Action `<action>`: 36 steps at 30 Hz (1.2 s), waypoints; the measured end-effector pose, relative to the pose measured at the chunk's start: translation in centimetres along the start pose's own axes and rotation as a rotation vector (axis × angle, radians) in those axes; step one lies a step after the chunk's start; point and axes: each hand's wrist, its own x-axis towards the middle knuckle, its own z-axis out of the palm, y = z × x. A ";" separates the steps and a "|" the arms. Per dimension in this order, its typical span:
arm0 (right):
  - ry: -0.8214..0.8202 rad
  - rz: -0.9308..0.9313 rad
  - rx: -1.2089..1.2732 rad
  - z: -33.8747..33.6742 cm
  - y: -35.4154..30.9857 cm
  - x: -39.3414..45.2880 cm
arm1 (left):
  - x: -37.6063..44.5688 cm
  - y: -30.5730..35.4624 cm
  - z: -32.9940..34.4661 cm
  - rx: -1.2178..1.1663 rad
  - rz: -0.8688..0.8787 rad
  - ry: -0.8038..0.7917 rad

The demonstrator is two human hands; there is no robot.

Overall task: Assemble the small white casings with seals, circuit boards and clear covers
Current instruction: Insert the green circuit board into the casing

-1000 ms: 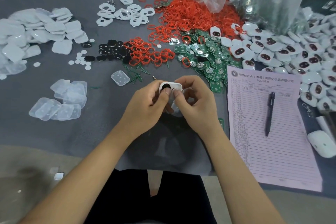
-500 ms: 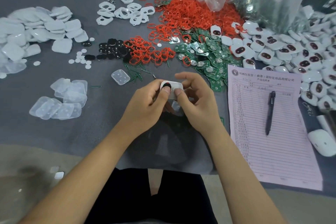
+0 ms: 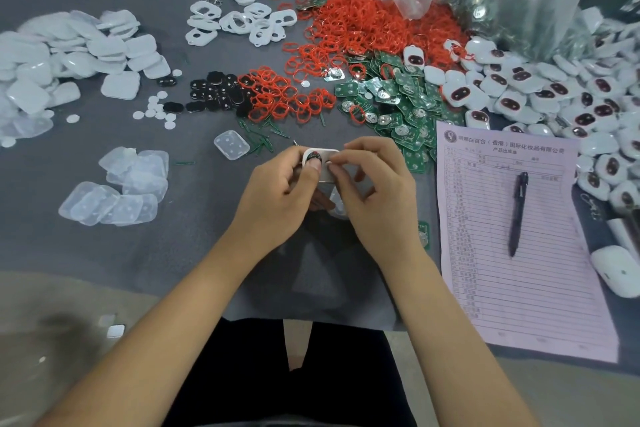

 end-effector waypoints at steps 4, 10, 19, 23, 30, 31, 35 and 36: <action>0.004 0.021 0.054 -0.1 0.2 0.0 | -0.1 0.3 0.1 -0.026 0.022 -0.028; 0.024 0.095 0.131 -0.3 0.1 0.2 | 0.0 0.3 0.2 0.087 0.034 -0.005; 0.039 0.085 0.040 0.0 -0.7 -0.1 | 0.0 0.3 0.0 0.191 0.031 -0.030; 0.014 0.082 0.031 0.2 -0.6 -0.1 | -0.1 0.2 -0.2 0.143 0.029 -0.025; -0.143 0.171 0.257 0.1 0.4 -0.1 | -0.2 0.3 -0.4 0.068 0.014 -0.047; -0.148 0.166 0.259 0.1 0.5 -0.1 | -0.2 0.3 -0.4 0.073 0.013 -0.048; -0.150 0.162 0.259 0.3 0.7 -0.1 | -0.2 0.3 -0.4 0.070 0.013 -0.054; -0.151 0.163 0.264 0.3 0.7 -0.1 | -0.2 0.3 -0.5 0.072 0.016 -0.061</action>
